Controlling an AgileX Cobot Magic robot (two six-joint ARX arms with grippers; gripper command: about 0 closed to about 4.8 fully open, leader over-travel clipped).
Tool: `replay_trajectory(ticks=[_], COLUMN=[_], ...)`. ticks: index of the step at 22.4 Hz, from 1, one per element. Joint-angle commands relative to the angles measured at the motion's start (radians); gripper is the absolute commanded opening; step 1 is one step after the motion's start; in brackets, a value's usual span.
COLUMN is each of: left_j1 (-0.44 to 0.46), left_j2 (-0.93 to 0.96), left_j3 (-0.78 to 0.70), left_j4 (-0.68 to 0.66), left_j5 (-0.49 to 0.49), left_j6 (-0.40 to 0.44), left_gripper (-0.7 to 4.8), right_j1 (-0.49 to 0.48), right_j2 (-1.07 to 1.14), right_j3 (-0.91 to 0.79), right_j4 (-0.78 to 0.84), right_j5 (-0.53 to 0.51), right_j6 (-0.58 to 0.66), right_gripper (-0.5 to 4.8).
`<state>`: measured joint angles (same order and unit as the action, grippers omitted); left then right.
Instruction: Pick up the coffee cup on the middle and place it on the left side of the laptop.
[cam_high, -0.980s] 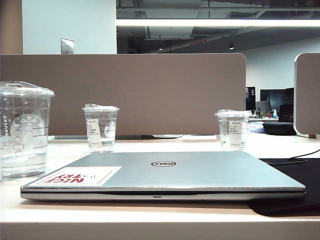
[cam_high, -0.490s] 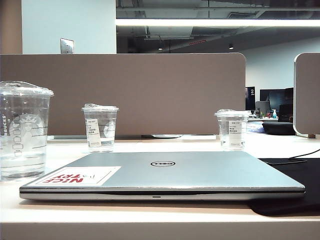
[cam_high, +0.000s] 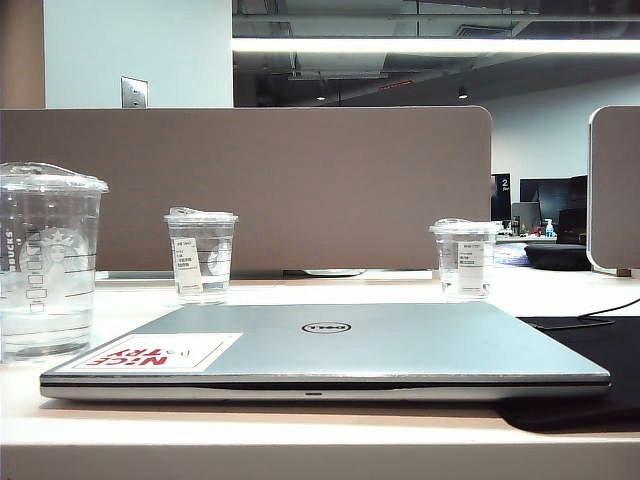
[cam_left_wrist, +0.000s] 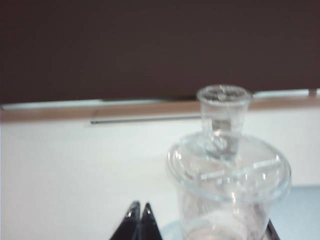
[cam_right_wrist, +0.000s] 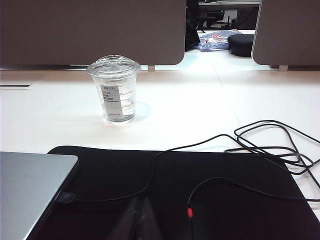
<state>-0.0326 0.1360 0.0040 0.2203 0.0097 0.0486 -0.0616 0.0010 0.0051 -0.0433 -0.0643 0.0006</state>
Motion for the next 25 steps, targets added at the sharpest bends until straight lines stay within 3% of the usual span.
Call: replay_trajectory(ticks=[1,13,25], left_j1=[-0.022,-0.022,-0.022], left_j2=[-0.036,-0.055,-0.055], left_j3=[0.003,0.003,0.003], left_j4=[-0.004,-0.040,-0.042], left_j5=[-0.040,0.021,0.021], left_j6=[0.004,0.029,0.019], left_gripper=[-0.03,-0.05,-0.04], right_j1=[0.000,0.000,0.000], right_j2=[-0.002,-0.002,-0.002], right_j3=[-0.004,-0.004,-0.004], right_j4=[0.017,0.017,0.017], right_j5=[-0.002,-0.002,-0.002], right_j6=[-0.001,-0.001,-0.001], right_gripper=[-0.05,-0.05,-0.05])
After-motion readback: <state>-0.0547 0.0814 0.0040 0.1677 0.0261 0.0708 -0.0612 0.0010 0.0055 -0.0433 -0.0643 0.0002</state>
